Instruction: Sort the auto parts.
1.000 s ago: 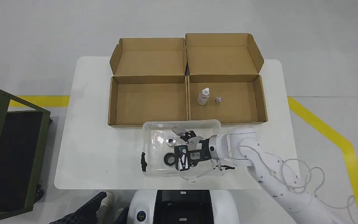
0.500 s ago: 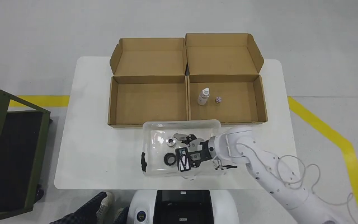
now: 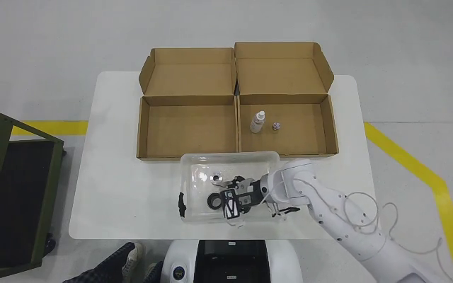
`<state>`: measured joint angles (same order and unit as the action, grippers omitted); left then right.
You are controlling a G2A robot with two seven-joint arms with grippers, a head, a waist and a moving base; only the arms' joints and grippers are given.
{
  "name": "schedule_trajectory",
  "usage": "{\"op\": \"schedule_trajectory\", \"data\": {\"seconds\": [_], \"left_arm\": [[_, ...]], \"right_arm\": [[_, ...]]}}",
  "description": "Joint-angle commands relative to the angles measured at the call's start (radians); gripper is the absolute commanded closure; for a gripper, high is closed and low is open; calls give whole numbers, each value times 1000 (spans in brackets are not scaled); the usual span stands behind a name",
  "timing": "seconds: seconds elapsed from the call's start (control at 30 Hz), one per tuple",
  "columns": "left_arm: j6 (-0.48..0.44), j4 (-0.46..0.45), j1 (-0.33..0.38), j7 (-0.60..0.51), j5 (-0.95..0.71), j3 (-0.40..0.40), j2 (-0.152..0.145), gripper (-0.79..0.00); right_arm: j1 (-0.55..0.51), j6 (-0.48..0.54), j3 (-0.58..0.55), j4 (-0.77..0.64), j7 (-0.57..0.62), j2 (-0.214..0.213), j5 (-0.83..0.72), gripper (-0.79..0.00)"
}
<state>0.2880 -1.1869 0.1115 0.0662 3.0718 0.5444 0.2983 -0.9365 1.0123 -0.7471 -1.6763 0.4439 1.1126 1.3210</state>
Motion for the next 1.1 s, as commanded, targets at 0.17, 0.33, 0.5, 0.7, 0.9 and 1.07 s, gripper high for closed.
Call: {"op": "schedule_trajectory", "data": {"seconds": [0.17,0.33,0.5,0.7,0.9,1.07], "left_arm": [[0,0,0,0,0,0,0,-785],[0,0,0,0,0,0,0,-785],[0,0,0,0,0,0,0,-785],[0,0,0,0,0,0,0,-785],[0,0,0,0,0,0,0,-785],[0,0,0,0,0,0,0,-785]], "right_arm": [[42,0,55,34,-27,9,-14,-486],[72,0,92,65,-54,20,-15,-496],[103,0,128,98,-84,33,-13,-536],[132,0,160,128,-117,47,-1,-489],[150,0,184,147,-138,56,12,-357],[160,0,194,157,-151,60,16,-191]]}}
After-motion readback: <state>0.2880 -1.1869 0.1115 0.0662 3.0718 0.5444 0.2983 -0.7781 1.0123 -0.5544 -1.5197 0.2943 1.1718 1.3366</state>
